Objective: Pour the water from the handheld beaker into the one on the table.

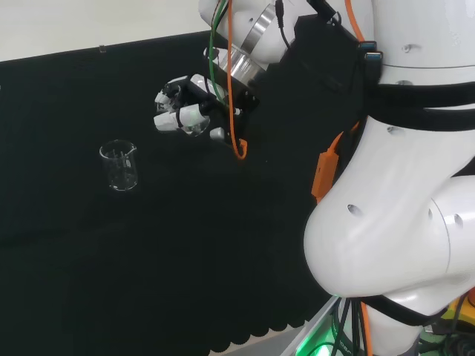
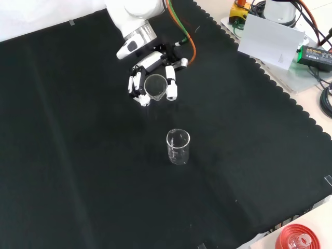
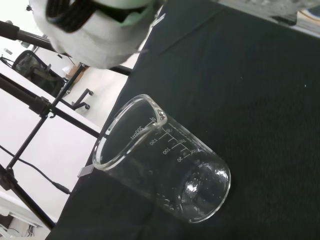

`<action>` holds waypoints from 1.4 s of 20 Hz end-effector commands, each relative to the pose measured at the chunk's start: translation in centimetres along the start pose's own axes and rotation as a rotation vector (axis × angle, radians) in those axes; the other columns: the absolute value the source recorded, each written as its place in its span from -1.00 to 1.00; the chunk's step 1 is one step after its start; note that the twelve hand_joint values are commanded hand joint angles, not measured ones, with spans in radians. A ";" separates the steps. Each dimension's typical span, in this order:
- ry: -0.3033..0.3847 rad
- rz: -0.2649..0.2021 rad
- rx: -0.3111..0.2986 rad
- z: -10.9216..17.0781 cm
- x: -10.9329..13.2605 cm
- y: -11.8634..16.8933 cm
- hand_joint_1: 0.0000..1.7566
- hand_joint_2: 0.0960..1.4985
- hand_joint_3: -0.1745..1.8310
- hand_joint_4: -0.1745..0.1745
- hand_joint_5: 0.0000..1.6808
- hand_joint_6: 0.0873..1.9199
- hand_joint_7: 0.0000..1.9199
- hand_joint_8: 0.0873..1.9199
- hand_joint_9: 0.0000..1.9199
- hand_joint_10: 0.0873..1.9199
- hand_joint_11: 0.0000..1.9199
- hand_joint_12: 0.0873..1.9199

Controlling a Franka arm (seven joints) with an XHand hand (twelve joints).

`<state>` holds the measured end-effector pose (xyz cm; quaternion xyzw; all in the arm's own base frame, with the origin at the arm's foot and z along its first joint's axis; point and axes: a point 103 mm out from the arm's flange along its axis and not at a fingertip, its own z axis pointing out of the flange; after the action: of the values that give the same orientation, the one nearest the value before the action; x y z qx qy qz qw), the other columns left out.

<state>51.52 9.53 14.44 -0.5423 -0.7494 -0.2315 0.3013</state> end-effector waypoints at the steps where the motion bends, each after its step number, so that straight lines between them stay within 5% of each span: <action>1: -0.011 -0.004 0.005 -0.5 0.3 -0.7 0.23 0.32 -0.83 1.00 0.41 -0.34 0.46 -0.89 0.27 -0.79 -0.21 0.12; 28: -0.093 -0.075 0.118 3.2 3.4 1.2 0.23 0.32 -0.83 1.00 0.41 -0.34 0.46 -0.90 0.27 -0.81 -0.21 0.12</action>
<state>51.03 13.71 14.64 -0.5083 -0.7900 -0.1793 0.2923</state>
